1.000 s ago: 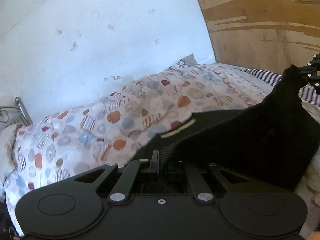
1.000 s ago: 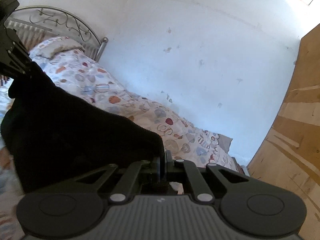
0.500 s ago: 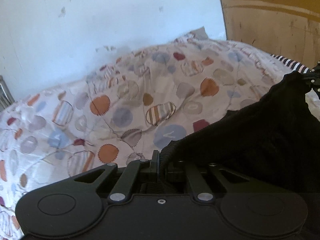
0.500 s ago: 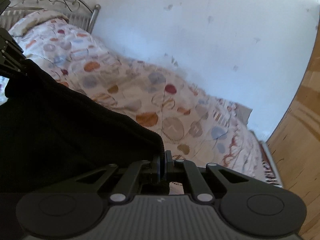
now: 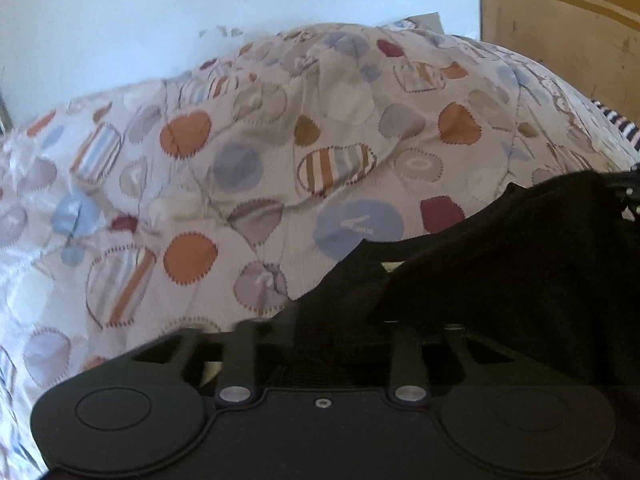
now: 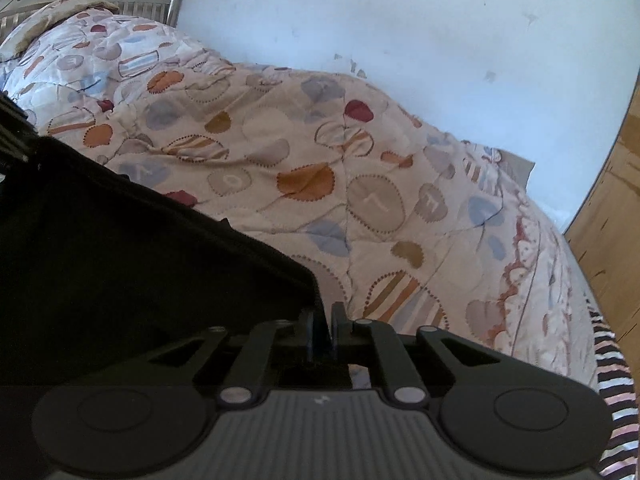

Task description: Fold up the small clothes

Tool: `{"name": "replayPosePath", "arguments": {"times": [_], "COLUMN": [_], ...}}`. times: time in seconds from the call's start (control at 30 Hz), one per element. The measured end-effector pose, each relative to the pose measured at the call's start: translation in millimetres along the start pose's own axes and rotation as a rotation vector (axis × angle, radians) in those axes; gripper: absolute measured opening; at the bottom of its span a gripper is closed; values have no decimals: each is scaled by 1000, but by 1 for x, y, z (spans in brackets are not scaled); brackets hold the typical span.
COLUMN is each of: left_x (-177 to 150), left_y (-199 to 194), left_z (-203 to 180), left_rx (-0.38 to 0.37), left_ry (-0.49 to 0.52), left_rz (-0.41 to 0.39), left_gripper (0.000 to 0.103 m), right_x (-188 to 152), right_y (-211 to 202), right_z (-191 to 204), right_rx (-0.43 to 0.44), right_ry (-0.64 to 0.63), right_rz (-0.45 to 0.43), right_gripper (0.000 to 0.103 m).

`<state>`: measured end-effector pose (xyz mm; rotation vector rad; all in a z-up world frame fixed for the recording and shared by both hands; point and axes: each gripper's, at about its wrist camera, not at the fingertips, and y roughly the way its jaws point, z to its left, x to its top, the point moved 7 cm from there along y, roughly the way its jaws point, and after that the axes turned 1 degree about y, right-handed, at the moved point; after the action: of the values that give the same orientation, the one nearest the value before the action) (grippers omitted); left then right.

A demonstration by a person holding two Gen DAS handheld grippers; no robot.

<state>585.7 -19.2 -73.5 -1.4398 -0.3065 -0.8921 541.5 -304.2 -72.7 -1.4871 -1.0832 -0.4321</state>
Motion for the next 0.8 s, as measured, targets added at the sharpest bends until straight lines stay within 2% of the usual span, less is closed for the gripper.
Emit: {"name": "replayPosePath", "arguments": {"times": [0.03, 0.07, 0.1, 0.13, 0.27, 0.33, 0.43, 0.5, 0.67, 0.73, 0.8], "left_x": [-1, -1, 0, 0, 4, 5, 0, -9, -46, -60, -72], "left_y": [0, -2, -4, -6, -12, -18, -28, -38, -60, -59, -48], "left_z": [2, 5, 8, 12, 31, 42, 50, 52, 42, 33, 23], "left_rx": [-9, -17, -18, -13, -21, -22, -46, -50, -117, -108, -40], "left_ry": [-20, -39, -52, -64, -146, -196, -204, -173, -44, 32, 117], "left_rz": [1, -8, -20, -28, -37, -47, -68, -91, -138, -129, -103], "left_gripper": [69, 84, 89, 90, 100, 101, 102, 102, 102, 102, 102], "right_x": [0, 0, 1, 1, -1, -1, -4, -8, -38, -54, -70], "right_y": [2, 3, 5, 6, 12, 13, 6, -6, -53, -75, -92], "right_z": [-1, -3, -5, -7, -19, -28, -38, -42, -54, -58, -60], "right_rx": [0, -3, -2, 0, 37, 36, 56, 53, 50, 44, 36], "right_ry": [11, 26, 40, 58, 159, 212, 276, 270, 271, 298, 322], "right_rz": [5, 10, 15, 19, 42, 47, 40, 20, -15, -33, -31], "right_gripper": [28, 35, 47, 59, 79, 96, 99, 103, 103, 103, 103]}}
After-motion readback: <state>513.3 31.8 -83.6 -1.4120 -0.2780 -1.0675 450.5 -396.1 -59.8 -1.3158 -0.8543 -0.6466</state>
